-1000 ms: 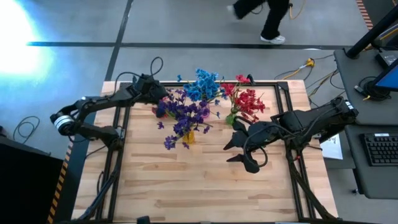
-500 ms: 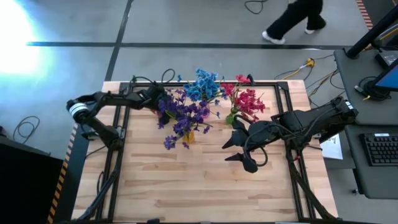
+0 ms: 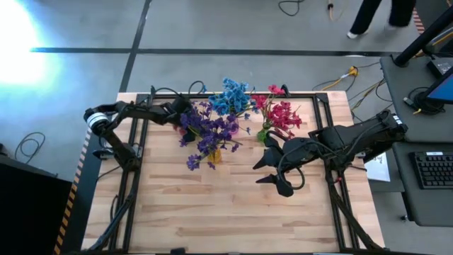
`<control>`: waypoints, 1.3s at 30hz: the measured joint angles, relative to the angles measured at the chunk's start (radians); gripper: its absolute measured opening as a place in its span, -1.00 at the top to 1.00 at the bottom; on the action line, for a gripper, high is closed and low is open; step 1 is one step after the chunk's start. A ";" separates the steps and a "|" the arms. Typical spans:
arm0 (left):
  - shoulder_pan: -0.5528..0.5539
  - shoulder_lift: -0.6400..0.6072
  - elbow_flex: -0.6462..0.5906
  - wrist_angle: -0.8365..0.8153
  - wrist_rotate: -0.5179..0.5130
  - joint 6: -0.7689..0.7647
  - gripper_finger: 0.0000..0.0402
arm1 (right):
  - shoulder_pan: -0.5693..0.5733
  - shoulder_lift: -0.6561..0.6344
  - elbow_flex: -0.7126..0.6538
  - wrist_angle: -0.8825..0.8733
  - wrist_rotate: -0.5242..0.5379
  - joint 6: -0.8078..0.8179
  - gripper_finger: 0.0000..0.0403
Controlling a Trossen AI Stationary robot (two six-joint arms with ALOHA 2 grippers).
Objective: Sort flowers into vase by color
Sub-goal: Put the pink flowers into the green vase
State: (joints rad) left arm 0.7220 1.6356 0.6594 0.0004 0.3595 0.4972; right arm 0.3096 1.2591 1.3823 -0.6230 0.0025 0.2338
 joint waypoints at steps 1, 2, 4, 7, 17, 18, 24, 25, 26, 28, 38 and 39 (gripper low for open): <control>-0.003 0.000 0.000 0.000 -0.011 0.000 -0.21 | 0.000 0.000 0.000 0.000 0.000 0.000 -0.07; -0.006 0.000 0.000 0.001 -0.029 0.002 -0.18 | 0.000 0.000 0.000 0.000 0.000 0.000 -0.07; -0.009 0.000 0.000 0.000 -0.058 0.004 -0.10 | 0.000 0.000 0.000 0.000 0.000 0.000 -0.07; -0.008 0.000 0.000 -0.003 -0.070 0.003 0.06 | 0.000 0.000 0.000 0.000 0.000 -0.001 -0.07; -0.008 -0.001 0.000 -0.015 -0.071 0.000 0.63 | 0.000 0.000 0.000 0.000 0.000 -0.001 -0.07; -0.008 -0.001 0.000 -0.015 -0.071 0.000 0.67 | 0.000 0.000 0.000 0.000 0.000 -0.001 -0.07; -0.008 -0.003 0.002 -0.028 -0.071 -0.011 0.84 | 0.000 0.000 0.000 -0.001 -0.001 -0.001 -0.07; -0.008 -0.004 0.005 -0.038 -0.071 -0.015 0.86 | 0.000 0.000 0.000 -0.001 -0.001 -0.001 -0.07; -0.008 -0.006 0.011 -0.055 -0.071 -0.019 0.86 | 0.000 0.000 0.000 -0.001 -0.001 -0.001 -0.07; -0.008 -0.011 0.028 -0.100 -0.072 -0.027 0.87 | 0.000 0.000 0.000 -0.001 -0.001 -0.001 -0.07; -0.008 -0.058 0.126 -0.319 -0.076 -0.015 0.88 | 0.000 0.000 0.000 -0.001 -0.001 -0.001 -0.07; -0.008 -0.062 0.136 -0.340 -0.076 -0.015 0.88 | 0.000 0.000 0.000 -0.001 -0.001 -0.001 -0.07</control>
State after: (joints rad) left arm 0.7139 1.5734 0.7953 -0.3397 0.2832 0.4824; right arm 0.3096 1.2591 1.3823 -0.6239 0.0013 0.2325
